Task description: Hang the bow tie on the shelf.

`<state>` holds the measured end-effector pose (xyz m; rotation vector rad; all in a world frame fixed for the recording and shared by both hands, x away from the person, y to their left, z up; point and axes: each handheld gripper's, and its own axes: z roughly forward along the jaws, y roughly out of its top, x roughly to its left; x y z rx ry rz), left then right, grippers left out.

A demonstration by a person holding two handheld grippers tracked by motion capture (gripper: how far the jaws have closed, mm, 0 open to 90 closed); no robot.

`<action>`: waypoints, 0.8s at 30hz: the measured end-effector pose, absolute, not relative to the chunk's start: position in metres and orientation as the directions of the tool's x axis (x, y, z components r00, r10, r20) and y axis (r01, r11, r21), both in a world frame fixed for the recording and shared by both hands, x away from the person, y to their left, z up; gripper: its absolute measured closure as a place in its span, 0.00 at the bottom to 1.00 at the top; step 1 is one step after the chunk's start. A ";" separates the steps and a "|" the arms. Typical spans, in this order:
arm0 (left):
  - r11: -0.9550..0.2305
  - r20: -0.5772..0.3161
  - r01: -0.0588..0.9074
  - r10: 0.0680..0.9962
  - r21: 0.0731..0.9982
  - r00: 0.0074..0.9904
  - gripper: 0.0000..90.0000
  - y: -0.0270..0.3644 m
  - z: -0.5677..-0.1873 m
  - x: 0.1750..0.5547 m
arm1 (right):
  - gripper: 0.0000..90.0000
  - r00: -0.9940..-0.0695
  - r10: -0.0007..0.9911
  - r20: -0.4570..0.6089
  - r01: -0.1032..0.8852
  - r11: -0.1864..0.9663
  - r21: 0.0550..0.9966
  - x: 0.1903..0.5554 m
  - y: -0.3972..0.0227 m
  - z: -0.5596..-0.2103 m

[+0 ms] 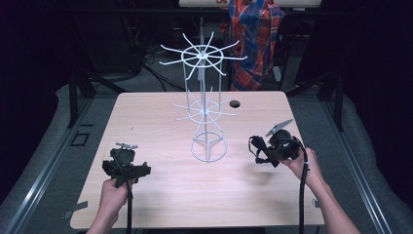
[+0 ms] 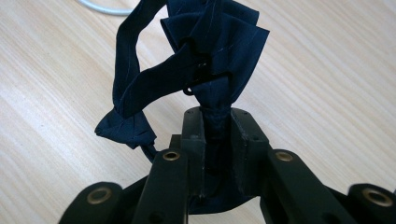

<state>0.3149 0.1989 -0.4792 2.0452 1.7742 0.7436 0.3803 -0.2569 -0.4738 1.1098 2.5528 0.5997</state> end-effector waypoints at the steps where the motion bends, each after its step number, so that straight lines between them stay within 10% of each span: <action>1: -0.168 0.168 0.808 0.982 0.564 0.087 0.18 0.199 -0.479 0.315 | 0.85 -0.660 0.745 -0.096 0.623 0.614 0.485 0.381 -0.257 -0.473; 24: -0.165 0.168 0.809 0.982 0.564 0.084 0.18 0.199 -0.479 0.315 | 0.86 -0.672 0.733 -0.107 0.589 0.616 0.523 0.386 -0.246 -0.457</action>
